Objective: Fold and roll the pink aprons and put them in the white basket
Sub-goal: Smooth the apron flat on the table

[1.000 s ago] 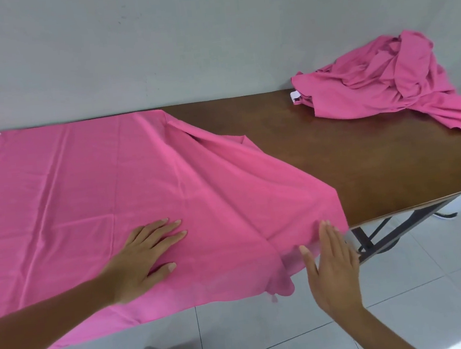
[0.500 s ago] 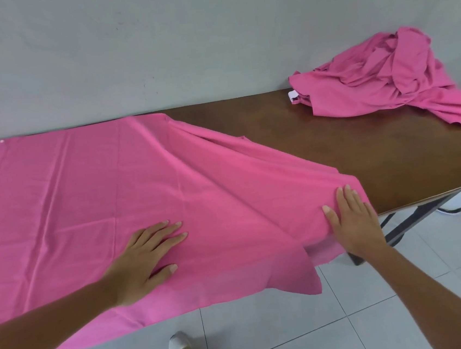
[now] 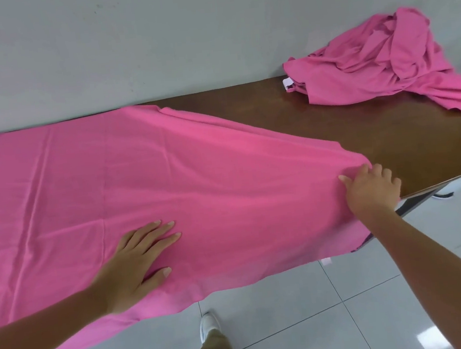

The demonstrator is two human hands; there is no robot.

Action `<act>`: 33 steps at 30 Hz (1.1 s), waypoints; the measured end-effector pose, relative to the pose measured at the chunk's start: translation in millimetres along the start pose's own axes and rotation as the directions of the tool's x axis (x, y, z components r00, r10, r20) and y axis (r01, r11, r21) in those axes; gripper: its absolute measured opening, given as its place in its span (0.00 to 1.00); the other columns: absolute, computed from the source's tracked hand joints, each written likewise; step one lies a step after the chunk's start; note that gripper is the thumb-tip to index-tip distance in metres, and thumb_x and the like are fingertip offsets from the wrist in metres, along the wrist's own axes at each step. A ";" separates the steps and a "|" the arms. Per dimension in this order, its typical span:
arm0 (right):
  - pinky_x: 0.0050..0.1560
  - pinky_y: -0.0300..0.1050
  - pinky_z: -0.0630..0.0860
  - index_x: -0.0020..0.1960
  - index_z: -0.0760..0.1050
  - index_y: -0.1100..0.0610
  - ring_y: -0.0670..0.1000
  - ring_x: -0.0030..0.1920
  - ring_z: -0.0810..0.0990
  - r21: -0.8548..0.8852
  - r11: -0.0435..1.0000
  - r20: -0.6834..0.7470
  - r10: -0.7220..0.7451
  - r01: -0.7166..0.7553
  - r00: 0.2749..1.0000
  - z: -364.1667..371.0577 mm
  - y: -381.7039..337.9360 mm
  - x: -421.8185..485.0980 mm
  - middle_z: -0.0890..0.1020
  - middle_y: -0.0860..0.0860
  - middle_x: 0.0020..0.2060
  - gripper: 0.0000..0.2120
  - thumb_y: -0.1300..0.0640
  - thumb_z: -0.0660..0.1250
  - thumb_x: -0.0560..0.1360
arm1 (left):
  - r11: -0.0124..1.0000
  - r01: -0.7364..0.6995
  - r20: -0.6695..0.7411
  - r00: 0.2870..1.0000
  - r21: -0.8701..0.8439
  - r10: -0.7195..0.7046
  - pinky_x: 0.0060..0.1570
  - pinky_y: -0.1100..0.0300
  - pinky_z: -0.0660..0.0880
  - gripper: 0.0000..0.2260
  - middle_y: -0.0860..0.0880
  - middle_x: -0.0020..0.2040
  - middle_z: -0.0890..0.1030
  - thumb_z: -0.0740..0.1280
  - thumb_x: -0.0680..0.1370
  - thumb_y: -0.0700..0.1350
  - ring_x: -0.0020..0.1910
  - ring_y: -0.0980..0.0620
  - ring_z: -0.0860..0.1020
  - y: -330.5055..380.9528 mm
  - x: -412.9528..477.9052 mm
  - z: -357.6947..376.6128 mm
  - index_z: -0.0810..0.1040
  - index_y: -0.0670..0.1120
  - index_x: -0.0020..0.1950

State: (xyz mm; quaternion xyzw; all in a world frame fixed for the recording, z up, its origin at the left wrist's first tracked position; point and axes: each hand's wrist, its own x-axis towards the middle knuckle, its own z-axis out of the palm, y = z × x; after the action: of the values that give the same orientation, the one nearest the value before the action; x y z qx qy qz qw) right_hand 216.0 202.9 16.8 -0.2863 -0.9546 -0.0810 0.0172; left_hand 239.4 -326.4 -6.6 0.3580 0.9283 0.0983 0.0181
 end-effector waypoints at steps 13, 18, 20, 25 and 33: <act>0.69 0.61 0.66 0.72 0.67 0.65 0.64 0.71 0.68 0.238 0.970 -0.016 -0.037 0.040 0.999 16.8 -6.9 -9.6 0.71 0.63 0.71 0.37 0.35 0.47 0.81 | 0.997 -0.033 -0.040 0.999 -0.064 0.031 0.70 0.53 0.59 0.22 0.57 0.72 0.69 0.57 0.82 0.63 0.73 0.52 0.66 -6.2 18.1 -7.7 0.73 0.55 0.72; 0.70 0.62 0.67 0.71 0.68 0.66 0.66 0.70 0.69 0.312 0.932 -0.117 -0.156 0.185 0.981 4.5 -32.8 13.4 0.72 0.65 0.70 0.30 0.42 0.52 0.83 | 0.996 -0.078 -0.101 0.992 -0.035 0.074 0.65 0.55 0.63 0.19 0.53 0.69 0.72 0.59 0.81 0.60 0.68 0.52 0.70 -21.1 59.8 -12.9 0.76 0.53 0.67; 0.69 0.62 0.68 0.70 0.70 0.65 0.65 0.69 0.70 0.337 0.907 -0.146 -0.213 0.251 0.966 -3.4 -50.1 25.9 0.73 0.64 0.70 0.28 0.43 0.56 0.83 | 0.997 -0.070 -0.136 0.989 -0.035 0.064 0.64 0.54 0.63 0.19 0.52 0.69 0.73 0.59 0.81 0.60 0.68 0.50 0.71 -28.1 80.9 -14.8 0.76 0.52 0.67; 0.72 0.57 0.65 0.73 0.71 0.59 0.60 0.71 0.69 0.369 0.859 -0.085 -0.350 0.356 0.933 -30.0 -103.2 60.1 0.72 0.58 0.72 0.25 0.45 0.56 0.83 | 1.000 -0.010 -0.157 0.988 0.018 0.013 0.64 0.52 0.65 0.22 0.50 0.70 0.73 0.57 0.81 0.61 0.68 0.47 0.71 -53.1 134.6 -22.0 0.76 0.50 0.67; 0.57 0.54 0.73 0.55 0.75 0.55 0.59 0.57 0.77 0.449 0.762 -0.077 -0.488 0.467 0.870 -52.8 -191.5 98.1 0.80 0.54 0.54 0.07 0.61 0.60 0.82 | 0.990 0.136 -0.150 0.978 -0.044 -0.141 0.67 0.43 0.69 0.27 0.45 0.73 0.72 0.53 0.81 0.63 0.71 0.43 0.69 -95.1 208.5 -40.8 0.74 0.47 0.71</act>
State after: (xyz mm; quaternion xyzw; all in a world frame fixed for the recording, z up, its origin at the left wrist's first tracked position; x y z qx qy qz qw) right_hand 28.1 90.0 48.9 -0.0235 -0.9878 0.1486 0.0412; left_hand 17.4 -262.8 22.5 0.2834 0.9480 0.1393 -0.0405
